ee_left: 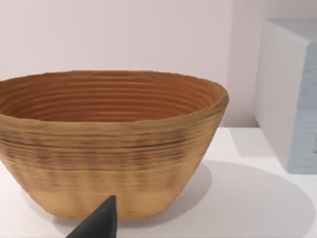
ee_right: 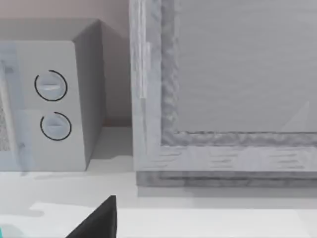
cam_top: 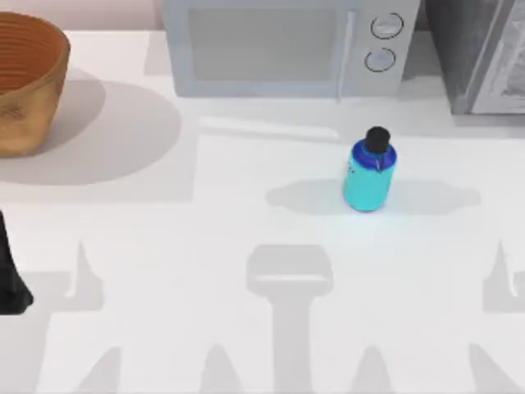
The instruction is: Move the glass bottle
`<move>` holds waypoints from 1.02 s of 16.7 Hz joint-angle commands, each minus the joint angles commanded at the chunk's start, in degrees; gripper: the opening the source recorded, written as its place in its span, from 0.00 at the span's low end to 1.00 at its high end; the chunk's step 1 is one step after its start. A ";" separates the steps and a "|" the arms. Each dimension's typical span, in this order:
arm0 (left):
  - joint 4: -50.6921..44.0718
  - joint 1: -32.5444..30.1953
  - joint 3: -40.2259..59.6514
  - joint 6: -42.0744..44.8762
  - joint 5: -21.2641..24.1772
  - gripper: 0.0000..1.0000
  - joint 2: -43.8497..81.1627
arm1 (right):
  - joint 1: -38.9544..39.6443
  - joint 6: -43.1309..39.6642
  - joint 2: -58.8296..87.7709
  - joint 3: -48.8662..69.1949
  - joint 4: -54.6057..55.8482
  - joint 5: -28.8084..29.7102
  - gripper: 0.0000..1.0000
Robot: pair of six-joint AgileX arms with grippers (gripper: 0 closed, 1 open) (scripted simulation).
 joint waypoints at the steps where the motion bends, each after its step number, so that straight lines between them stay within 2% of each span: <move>1: 0.00 0.00 0.00 0.00 0.00 1.00 0.00 | 0.00 0.00 0.00 0.00 0.00 0.00 1.00; 4: 1.15 -0.59 0.54 -0.03 0.12 1.00 1.59 | 0.00 0.00 0.00 0.00 0.00 0.00 1.00; 8: 7.99 -3.84 3.64 -0.06 0.56 1.00 11.35 | 0.00 0.00 0.00 0.00 0.00 0.00 1.00; 12: 19.64 -9.23 8.91 -0.06 1.12 1.00 28.13 | 0.00 0.00 0.00 0.00 0.00 0.00 1.00; 17: 38.47 -17.87 17.40 0.01 1.95 1.00 55.37 | 0.00 0.00 0.00 0.00 0.00 0.00 1.00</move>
